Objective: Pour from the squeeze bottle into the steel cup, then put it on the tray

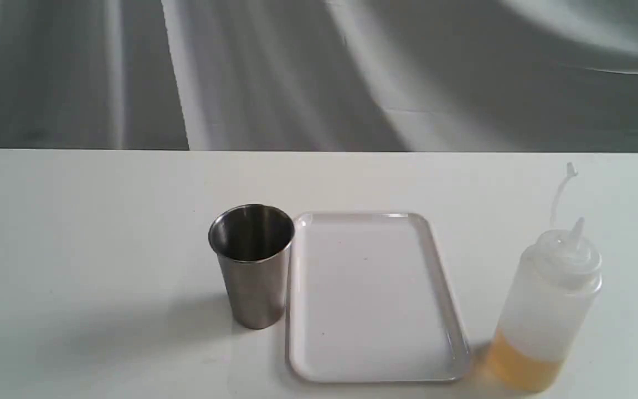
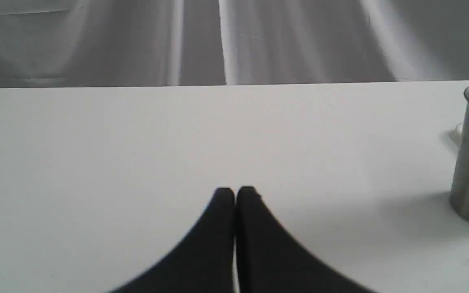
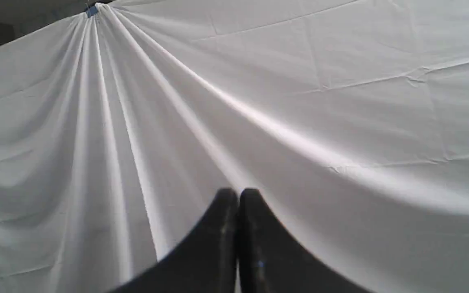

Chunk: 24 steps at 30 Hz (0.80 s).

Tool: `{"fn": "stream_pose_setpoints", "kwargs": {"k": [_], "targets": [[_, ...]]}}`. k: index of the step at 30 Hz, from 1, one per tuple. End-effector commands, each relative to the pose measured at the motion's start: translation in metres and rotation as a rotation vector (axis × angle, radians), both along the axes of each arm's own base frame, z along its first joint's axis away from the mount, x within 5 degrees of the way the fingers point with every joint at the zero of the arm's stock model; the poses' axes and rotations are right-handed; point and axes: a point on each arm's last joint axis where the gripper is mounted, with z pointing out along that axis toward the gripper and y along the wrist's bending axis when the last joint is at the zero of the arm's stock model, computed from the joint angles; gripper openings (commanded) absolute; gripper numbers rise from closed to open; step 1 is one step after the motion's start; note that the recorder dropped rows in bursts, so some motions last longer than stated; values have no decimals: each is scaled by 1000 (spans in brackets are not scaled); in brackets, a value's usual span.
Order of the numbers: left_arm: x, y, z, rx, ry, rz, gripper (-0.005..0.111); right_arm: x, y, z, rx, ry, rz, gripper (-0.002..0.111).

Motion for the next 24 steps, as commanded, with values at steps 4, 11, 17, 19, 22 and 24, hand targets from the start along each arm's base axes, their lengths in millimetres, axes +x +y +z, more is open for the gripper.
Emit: {"fn": "stream_pose_setpoints", "kwargs": {"k": [4,11,17,19,22,24], "targets": [[0,0,-1,-5,-6,-7,0,15,2,16,-31,44,27,0],[0,0,-1,-5,-6,-7,0,39,9,15,-67,137,115,0],[0,0,-1,-2,-6,-8,0,66,10,6,-102,217,144,0],[0,0,-1,-2,-6,-8,0,73,8,4,-104,231,128,0],[0,0,-1,-2,-6,-8,0,85,4,1,-120,246,90,0],[0,0,-1,-2,-6,-8,0,95,1,-2,-129,260,61,0]]}}
